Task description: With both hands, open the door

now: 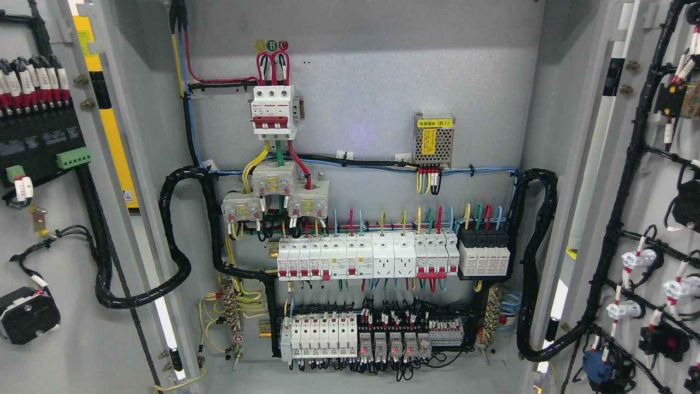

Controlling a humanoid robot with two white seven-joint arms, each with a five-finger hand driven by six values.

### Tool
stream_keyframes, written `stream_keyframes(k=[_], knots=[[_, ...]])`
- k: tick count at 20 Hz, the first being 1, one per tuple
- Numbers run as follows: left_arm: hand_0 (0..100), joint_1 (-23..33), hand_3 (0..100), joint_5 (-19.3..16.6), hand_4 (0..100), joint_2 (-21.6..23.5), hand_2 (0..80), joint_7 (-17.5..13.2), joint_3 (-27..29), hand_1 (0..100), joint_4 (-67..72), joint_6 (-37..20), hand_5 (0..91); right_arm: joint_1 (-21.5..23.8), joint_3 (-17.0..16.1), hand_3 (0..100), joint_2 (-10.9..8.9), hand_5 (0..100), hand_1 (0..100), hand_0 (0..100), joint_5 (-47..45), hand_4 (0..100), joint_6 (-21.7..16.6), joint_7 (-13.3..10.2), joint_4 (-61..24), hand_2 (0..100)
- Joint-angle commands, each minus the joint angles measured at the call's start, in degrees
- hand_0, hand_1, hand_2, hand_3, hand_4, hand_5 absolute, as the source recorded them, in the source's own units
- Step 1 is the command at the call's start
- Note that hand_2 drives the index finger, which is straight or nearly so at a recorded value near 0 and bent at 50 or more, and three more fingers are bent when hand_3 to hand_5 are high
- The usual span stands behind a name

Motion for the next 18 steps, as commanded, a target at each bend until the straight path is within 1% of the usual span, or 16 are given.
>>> stream_keyframes(k=[1, 6, 12, 18], knots=[[3, -1.6, 47, 0.1, 32, 4.1, 27.3, -0.6, 0.5, 12, 6.4, 0.0, 5.4, 1.0, -1.4, 0, 0.19, 0, 6, 22, -1.4, 0, 0.0, 0.1, 0.1, 0], [3, -2.8, 48, 0.1, 32, 6.3, 27.6, -0.8, 0.4, 12, 8.9, 0.0, 5.7, 1.4, -2.1, 0, 0.02, 0, 6, 22, -2.7, 0, 0.0, 0.1, 0.1, 0], [3, -4.1, 48, 0.0, 33, 6.7, 28.0, -0.9, -0.1, 13, 10.3, 0.1, 6.1, 1.5, -2.2, 0, 0.11, 0, 6, 22, -3.1, 0, 0.2, 0.1, 0.1, 0], [2, -4.2, 48, 0.0, 33, 7.0, 28.0, -0.9, -0.1, 13, 10.3, 0.1, 6.1, 1.5, -2.2, 0, 0.02, 0, 6, 21, -3.1, 0, 0.3, 0.1, 0.2, 0]])
